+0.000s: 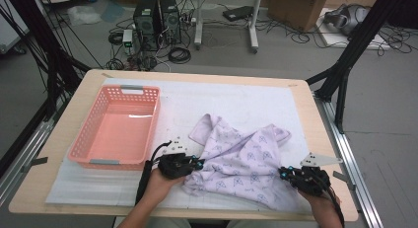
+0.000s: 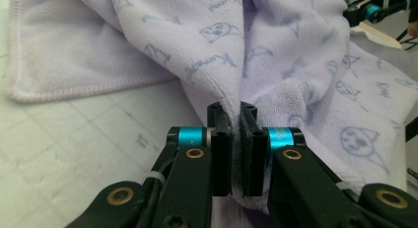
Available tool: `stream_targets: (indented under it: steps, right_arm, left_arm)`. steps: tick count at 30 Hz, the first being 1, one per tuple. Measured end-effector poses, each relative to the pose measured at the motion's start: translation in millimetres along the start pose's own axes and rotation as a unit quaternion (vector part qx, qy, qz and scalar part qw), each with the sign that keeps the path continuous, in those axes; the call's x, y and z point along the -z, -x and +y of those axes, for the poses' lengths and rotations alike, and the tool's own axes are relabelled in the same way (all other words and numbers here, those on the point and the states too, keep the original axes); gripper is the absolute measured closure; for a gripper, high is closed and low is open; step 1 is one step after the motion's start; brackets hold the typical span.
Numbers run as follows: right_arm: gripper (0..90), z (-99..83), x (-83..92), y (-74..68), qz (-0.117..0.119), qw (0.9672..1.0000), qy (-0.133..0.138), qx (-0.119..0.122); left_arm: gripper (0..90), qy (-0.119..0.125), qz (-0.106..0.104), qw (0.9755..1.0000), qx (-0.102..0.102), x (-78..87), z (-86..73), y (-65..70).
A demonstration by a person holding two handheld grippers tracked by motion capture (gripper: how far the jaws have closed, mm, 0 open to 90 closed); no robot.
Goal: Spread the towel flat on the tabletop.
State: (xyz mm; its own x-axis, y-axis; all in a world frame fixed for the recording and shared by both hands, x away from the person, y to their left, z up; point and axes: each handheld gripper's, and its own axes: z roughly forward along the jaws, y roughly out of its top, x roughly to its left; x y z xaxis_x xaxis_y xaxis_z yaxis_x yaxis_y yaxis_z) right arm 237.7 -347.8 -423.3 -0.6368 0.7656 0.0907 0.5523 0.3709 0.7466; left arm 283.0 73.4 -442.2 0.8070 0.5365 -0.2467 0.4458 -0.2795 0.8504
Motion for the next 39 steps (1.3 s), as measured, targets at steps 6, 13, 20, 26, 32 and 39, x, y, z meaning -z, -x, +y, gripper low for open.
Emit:
stream_targets:
  steps: [6,13,20,26,32,39]
  right_arm:
    - [68.4,0.1,6.4,1.7,0.004,0.9997,0.022,-0.005]
    - [62.6,39.7,-6.2,20.5,-0.013,0.9978,0.064,-0.014]
    - [60.3,65.9,-43.0,34.1,-0.012,0.9981,0.058,-0.017]
    - [62.9,65.7,-50.9,35.9,-0.016,0.9981,0.057,-0.02]
    - [63.4,62.0,-50.0,38.8,-0.012,0.9979,0.059,-0.027]
    - [63.4,61.5,-52.9,39.7,-0.013,0.9981,0.055,-0.025]
  left_arm:
    - [56.6,0.025,-0.002,0.9993,0.028,1.1,11.3,-7.7]
    - [49.3,0.057,0.009,0.997,0.052,-17.8,43.9,-34.6]
    - [54.3,0.019,0.072,0.9967,0.033,-50.4,63.0,-56.9]
    - [58.4,-0.005,0.114,0.9912,0.067,-79.5,70.3,-72.5]
    - [59.8,0.003,0.092,0.9898,0.109,-93.2,61.9,-81.7]
    - [73.2,-0.019,0.075,0.9938,0.08,-102.7,65.5,-76.1]
